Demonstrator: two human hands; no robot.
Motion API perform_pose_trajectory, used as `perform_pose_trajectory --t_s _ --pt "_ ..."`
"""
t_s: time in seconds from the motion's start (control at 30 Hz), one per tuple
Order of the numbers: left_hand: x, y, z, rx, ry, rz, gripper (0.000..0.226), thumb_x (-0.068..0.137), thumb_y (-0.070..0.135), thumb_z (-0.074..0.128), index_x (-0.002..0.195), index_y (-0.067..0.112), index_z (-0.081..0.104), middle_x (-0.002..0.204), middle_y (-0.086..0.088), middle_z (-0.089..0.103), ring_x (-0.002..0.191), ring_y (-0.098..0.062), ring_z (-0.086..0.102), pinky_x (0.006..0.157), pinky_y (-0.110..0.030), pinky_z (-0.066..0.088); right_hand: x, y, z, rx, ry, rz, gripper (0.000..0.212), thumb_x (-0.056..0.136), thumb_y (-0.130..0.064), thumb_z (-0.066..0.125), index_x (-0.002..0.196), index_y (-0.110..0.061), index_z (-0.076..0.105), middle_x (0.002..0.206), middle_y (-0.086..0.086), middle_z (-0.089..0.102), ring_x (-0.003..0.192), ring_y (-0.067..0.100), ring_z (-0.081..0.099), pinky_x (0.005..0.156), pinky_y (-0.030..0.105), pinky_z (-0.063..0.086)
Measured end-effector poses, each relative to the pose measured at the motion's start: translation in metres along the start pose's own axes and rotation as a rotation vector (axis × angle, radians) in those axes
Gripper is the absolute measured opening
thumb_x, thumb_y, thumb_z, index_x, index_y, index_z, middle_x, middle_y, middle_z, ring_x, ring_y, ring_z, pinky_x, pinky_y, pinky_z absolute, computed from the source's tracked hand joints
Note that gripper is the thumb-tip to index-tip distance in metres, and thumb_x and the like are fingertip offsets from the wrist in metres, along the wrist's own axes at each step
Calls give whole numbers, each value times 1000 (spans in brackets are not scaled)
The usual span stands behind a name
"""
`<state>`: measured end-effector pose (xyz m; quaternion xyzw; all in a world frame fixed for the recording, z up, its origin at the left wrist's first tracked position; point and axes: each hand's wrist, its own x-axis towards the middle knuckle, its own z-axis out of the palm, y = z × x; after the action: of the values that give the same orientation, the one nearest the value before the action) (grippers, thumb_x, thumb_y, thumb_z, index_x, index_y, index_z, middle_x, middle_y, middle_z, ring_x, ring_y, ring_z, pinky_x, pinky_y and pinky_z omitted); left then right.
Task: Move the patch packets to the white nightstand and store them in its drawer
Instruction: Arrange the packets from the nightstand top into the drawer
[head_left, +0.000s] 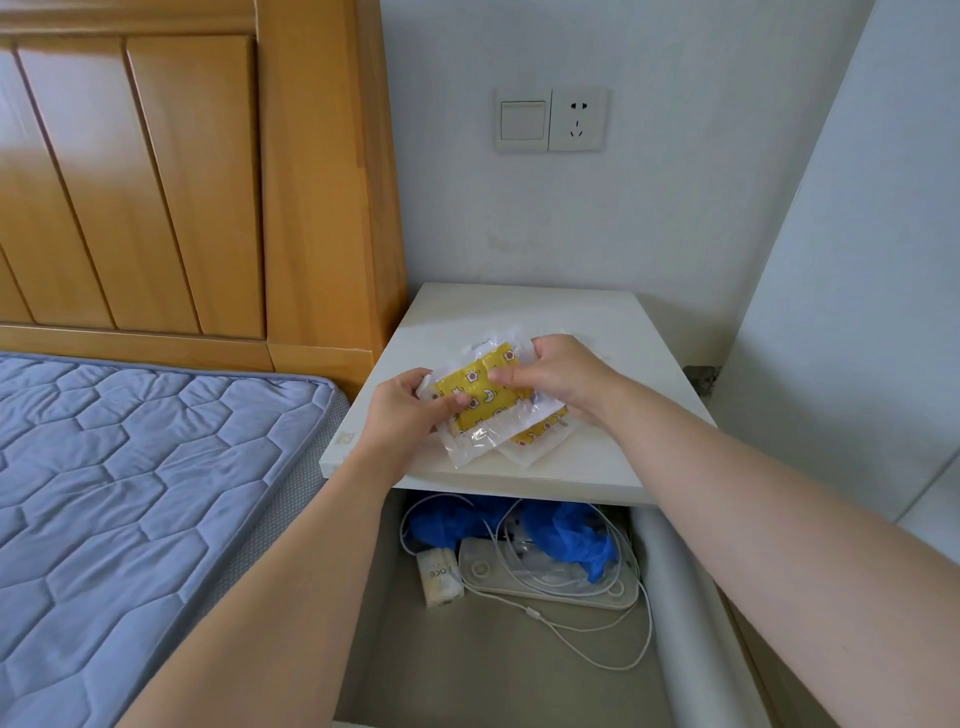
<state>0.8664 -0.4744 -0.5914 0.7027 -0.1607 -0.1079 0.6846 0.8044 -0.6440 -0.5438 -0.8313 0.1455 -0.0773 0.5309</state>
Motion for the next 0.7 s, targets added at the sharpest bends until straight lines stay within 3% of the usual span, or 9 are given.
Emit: perform_pose_trajectory --t_s 0.07,0.13,0.3,0.4,0.5,0.63,0.7 --pt "1 -2 0 -40 4 9 31 77 15 77 105 11 64 92 -6 73 81 -14 72 69 -24 57 6 -6 -2 13 29 23 32 69 -13 83 93 2 68 98 16 72 93 33 69 89 50 54" --pt "0 -4 0 -78 18 44 35 83 20 73 115 11 59 95 -9 72 88 -20 71 77 -28 56 10 -7 -18 50 84 78 19 74 -6 79 85 0 65 97 18 69 89 32 68 90 46 53" --pt "-4 -7 5 181 24 138 16 92 27 60 106 20 64 100 5 69 98 -7 61 85 -17 44 9 10 -61 -26 64 270 11 80 2 70 87 -1 61 101 18 65 94 31 64 94 46 50" --pt "-4 -7 13 349 -44 140 27 94 41 53 112 23 63 104 6 69 103 -10 57 80 -17 37 10 17 -58 -49 12 321 24 81 -1 71 104 2 64 106 15 68 101 31 64 98 41 48" --pt "-2 -7 22 596 -112 143 53 84 51 63 128 22 57 116 5 63 108 -12 56 86 -23 38 12 20 -40 -233 -41 281 15 81 -13 74 94 -8 66 108 9 68 107 27 62 101 36 45" --pt "1 -9 23 807 -116 196 67 75 49 74 133 24 53 115 6 59 109 -12 51 90 -26 42 12 26 -14 -477 28 212 36 84 -23 71 114 -7 61 107 7 63 95 23 59 77 27 44" --pt "1 -9 21 838 -131 200 69 75 45 76 136 25 50 115 5 59 106 -14 52 92 -29 45 13 30 -10 -449 63 215 42 82 -22 73 118 -6 58 113 10 64 99 25 61 80 31 49"
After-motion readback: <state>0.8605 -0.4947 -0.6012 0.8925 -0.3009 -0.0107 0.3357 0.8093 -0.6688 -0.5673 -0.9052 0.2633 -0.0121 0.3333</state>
